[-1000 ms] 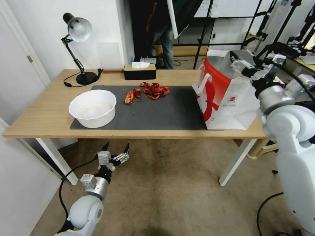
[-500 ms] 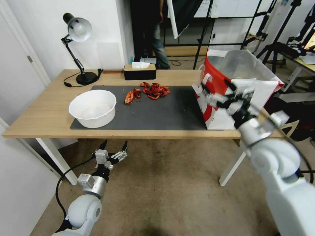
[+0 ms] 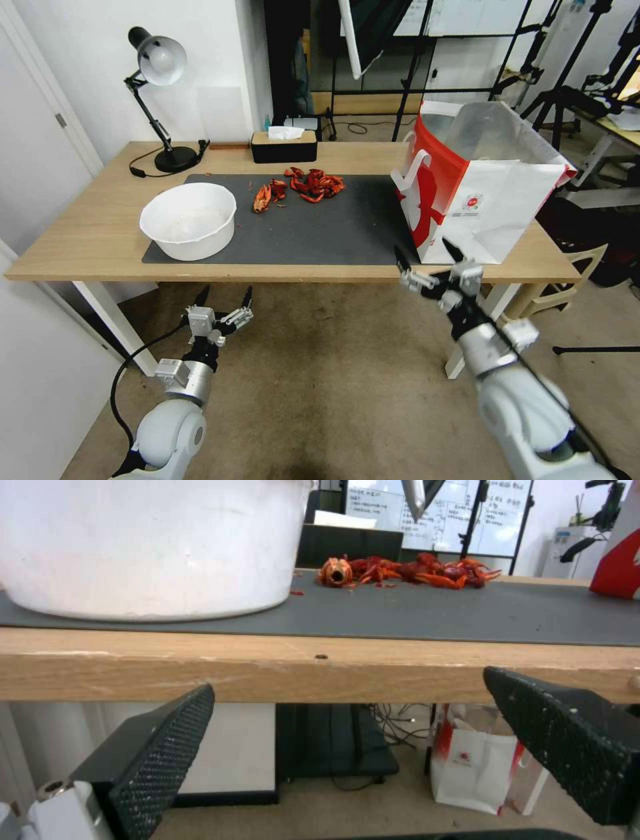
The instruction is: Close the takeout container lid, then place the container into the takeout bag.
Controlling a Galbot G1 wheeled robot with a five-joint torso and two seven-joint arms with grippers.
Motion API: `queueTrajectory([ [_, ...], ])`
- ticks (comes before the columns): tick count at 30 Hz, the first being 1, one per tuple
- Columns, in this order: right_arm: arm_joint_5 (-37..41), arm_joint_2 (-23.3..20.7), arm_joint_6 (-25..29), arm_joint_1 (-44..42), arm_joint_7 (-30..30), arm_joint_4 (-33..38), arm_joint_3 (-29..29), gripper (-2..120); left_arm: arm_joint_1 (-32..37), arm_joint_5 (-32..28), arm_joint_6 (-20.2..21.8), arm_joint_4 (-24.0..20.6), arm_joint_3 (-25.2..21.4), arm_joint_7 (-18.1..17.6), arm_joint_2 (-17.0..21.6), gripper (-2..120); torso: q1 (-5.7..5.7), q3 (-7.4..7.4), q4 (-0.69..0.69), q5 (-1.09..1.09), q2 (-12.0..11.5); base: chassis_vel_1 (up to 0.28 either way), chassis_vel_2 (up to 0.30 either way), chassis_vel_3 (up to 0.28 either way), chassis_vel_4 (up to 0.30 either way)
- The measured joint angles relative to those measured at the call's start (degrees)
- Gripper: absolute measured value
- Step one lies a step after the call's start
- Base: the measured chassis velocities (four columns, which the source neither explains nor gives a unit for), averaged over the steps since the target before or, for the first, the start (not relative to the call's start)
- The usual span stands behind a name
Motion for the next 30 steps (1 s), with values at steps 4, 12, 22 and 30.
queueTrajectory([
  [4, -2.72, 2.88, 3.40, -2.67, 1.61, -1.93, -1.13, 100, 0.34, 0.30, -0.39, 0.27, 0.01, -0.31, -0.01, 100, 0.00, 0.00, 0.01, -0.01, 0.00, 0.000, 0.000, 0.000, 0.000],
  [12, -7.15, 6.64, 7.10, -4.56, 4.34, -5.46, -5.35, 100, 0.79, 0.37, -1.36, 0.97, 0.18, -0.27, 0.13, 100, 0.00, 0.00, 0.01, -0.01, 0.00, 0.000, 0.000, 0.000, 0.000],
  [22, -8.44, 7.27, 7.91, -3.79, 5.16, -6.33, -6.28, 100, 0.75, 0.25, -1.80, 1.01, 0.46, -0.14, 0.37, 100, 0.00, 0.00, 0.01, 0.00, 0.00, 0.000, 0.000, 0.000, 0.000],
  [30, -8.33, 7.19, 7.79, -3.73, 5.16, -6.31, -6.25, 100, 0.73, 0.28, -1.80, 1.05, 0.46, -0.11, 0.38, 100, 0.00, 0.00, 0.01, 0.00, 0.00, 0.000, 0.000, 0.000, 0.000],
])
